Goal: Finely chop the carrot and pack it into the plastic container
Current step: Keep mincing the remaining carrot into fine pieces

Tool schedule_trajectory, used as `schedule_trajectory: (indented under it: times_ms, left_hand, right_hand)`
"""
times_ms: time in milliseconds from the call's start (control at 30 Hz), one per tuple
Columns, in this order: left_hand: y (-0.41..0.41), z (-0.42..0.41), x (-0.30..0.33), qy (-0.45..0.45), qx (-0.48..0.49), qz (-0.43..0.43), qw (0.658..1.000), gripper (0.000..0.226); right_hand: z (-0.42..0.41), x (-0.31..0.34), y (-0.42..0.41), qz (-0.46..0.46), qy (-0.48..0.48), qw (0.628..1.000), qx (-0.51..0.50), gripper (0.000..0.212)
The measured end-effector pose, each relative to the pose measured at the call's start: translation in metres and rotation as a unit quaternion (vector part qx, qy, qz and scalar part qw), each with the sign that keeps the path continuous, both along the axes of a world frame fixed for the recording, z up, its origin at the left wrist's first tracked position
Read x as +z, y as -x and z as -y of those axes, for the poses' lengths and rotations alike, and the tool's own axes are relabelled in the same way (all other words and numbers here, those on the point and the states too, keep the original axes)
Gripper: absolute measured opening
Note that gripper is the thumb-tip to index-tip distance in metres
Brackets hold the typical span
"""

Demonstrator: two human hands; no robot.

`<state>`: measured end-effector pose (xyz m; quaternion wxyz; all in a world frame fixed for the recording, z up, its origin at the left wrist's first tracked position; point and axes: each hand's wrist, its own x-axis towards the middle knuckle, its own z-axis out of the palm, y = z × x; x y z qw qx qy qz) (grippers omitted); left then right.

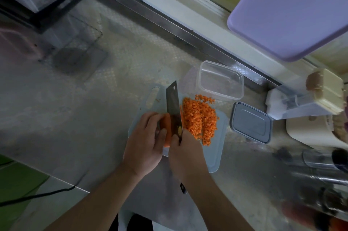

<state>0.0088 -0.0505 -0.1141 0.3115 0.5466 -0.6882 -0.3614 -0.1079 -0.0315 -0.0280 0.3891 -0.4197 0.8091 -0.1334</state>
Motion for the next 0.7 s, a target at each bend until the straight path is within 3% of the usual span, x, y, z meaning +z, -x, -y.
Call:
schedule_trajectory:
  times_ms: [133,267,567,700]
  left_hand:
    - [-0.008,0.004,0.004,-0.007,-0.054,-0.014,0.998,0.055]
    - [-0.018,0.018,0.005,0.027,-0.086,0.065,0.994,0.063]
    - [-0.019,0.02,-0.001,0.019,-0.075,0.049,0.996,0.06]
    - [-0.018,0.018,-0.004,0.018,-0.062,0.047,0.997,0.058]
  right_hand:
    - [0.008,-0.004,0.001,0.023,0.01,1.0,0.002,0.021]
    - [0.015,-0.007,0.0,0.036,-0.004,0.999,0.012,0.023]
    - [0.018,0.0,0.001,-0.002,-0.01,0.998,0.068,0.018]
    - [0.016,0.009,0.008,-0.039,-0.057,0.99,0.126,0.017]
